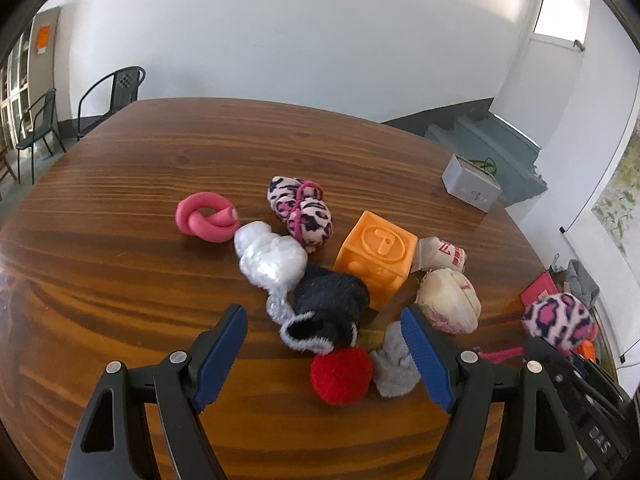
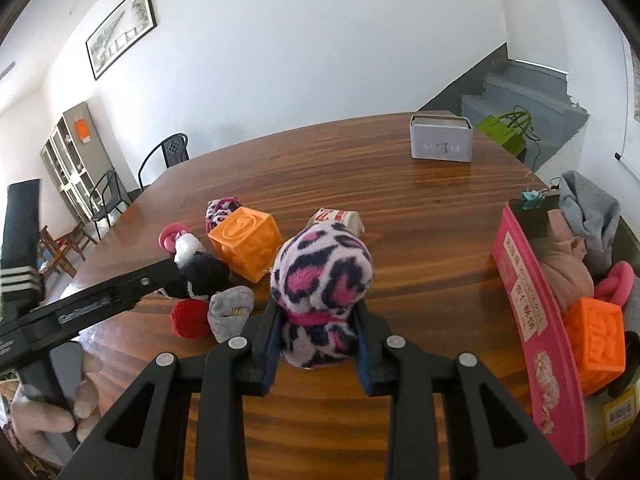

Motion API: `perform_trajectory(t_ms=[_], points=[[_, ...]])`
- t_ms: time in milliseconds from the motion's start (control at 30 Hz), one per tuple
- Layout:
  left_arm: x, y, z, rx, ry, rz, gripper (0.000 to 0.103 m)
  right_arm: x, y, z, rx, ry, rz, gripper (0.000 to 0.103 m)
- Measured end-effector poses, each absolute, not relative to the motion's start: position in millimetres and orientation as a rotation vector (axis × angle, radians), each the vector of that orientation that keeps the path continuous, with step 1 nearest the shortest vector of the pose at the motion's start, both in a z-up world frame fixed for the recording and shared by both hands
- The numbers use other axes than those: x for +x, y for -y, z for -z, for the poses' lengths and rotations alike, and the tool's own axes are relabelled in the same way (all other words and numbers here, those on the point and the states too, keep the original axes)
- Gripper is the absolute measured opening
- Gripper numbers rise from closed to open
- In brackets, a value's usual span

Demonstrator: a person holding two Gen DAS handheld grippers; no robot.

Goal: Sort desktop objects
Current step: 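Grasp the black fuzzy sock with left tool while right tool holds the leopard plush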

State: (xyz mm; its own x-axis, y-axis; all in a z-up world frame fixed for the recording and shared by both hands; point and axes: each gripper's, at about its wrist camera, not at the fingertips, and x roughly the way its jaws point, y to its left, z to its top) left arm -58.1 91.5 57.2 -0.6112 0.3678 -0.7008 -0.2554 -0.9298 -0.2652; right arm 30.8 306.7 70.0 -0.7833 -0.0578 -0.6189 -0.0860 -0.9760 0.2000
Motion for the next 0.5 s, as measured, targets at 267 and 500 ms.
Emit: perform_trajectory(t_ms=[267, 500], points=[[-80, -106, -39, -1.226, 0.199, -2.490, 0.081, 33, -309, -72, -1.013, -0.356, -2.935, 0.034], [-88, -111, -29, -1.236, 0.175, -2.483, 0.080, 34, -307, -73, -1.010, -0.349, -2.943, 0.034]])
